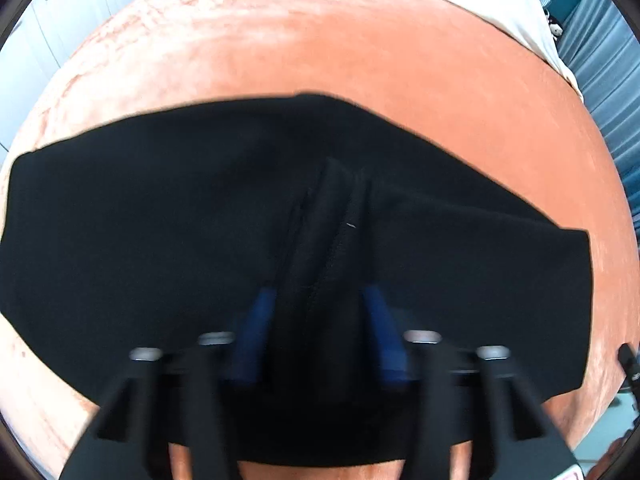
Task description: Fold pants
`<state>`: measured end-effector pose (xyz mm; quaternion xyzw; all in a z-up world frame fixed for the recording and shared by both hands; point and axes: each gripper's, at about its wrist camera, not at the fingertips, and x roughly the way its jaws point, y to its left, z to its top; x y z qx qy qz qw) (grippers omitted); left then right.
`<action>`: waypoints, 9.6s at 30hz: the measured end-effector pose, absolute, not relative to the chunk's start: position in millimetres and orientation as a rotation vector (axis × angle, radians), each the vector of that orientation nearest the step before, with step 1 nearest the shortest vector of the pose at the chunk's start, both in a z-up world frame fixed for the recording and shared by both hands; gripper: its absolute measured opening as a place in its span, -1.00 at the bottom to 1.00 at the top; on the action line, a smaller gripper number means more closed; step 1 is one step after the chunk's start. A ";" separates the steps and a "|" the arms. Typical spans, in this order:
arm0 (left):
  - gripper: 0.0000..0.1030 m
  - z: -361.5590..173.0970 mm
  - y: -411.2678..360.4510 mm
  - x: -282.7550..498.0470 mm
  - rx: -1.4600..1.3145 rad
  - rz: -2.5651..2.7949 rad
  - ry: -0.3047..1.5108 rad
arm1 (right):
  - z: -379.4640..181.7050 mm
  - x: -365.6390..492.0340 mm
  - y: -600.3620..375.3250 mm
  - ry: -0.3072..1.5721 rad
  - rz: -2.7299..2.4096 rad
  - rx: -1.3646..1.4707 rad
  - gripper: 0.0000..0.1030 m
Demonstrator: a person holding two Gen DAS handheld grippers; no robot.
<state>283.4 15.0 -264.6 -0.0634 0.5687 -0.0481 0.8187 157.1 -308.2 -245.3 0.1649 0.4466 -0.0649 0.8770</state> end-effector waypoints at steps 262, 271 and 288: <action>0.90 -254.7 3.7 200.6 0.153 0.051 1.196 | -283.3 209.7 -260.6 1.088 -0.008 0.237 -0.86; 0.90 -233.6 17.2 193.3 0.093 0.040 1.171 | -268.1 153.7 -275.4 1.034 0.010 0.352 -0.62; 0.90 -213.5 76.5 176.6 -0.190 0.106 1.213 | -275.1 160.8 -275.3 1.074 0.108 0.541 0.26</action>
